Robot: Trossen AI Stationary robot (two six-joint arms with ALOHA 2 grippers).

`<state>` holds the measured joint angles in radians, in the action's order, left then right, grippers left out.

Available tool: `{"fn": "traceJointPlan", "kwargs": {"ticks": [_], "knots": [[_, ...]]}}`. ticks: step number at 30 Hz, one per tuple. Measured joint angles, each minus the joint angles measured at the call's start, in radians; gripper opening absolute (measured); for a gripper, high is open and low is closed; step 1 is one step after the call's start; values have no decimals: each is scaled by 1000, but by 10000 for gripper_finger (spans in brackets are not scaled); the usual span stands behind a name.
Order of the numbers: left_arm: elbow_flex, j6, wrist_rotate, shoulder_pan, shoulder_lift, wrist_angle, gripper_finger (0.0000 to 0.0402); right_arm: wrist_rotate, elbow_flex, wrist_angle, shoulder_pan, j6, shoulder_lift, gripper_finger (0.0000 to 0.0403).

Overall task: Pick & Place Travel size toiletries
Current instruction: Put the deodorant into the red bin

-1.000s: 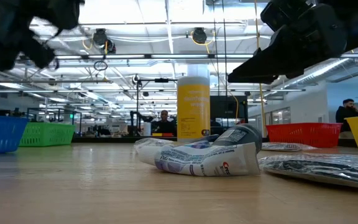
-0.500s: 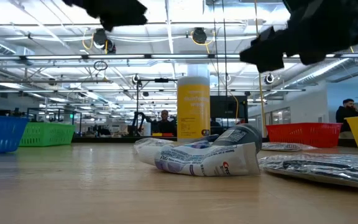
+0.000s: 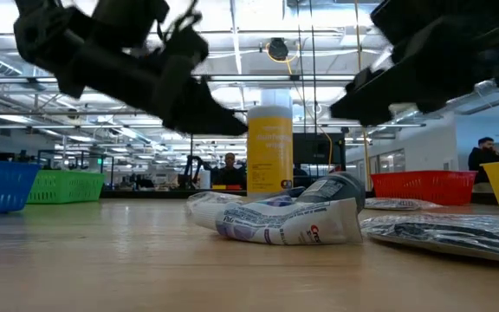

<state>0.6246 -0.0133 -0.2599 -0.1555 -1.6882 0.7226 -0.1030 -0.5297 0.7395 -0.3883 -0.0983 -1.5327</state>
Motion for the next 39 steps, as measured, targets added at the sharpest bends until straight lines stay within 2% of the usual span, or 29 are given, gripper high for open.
{"fn": "traceJointPlan", "kwargs": {"ticks": [4,8,12,15,24,28,31,34,39], "knots": [[0,-27,1,0,-105,62,179,32,-49,-163,58,2,4,219],[0,-51,-3,0,-168,115,180,56,-113,-317,111,48,-12,260],[3,-52,-3,0,-193,154,180,64,-119,-339,135,180,-64,297],[4,-49,-4,0,-192,170,180,134,-121,-323,159,218,-117,305],[4,-48,-4,0,-187,171,179,157,-119,-184,146,242,-233,268],[4,-48,-4,0,-187,171,180,153,-119,-171,134,196,-221,240],[4,-49,-4,0,-187,169,179,151,-119,-241,125,120,-176,213],[4,-51,-4,0,-187,167,179,83,-119,-378,105,53,-94,204],[4,-48,-4,0,-187,161,180,-203,-118,-662,57,-65,116,203]]}}
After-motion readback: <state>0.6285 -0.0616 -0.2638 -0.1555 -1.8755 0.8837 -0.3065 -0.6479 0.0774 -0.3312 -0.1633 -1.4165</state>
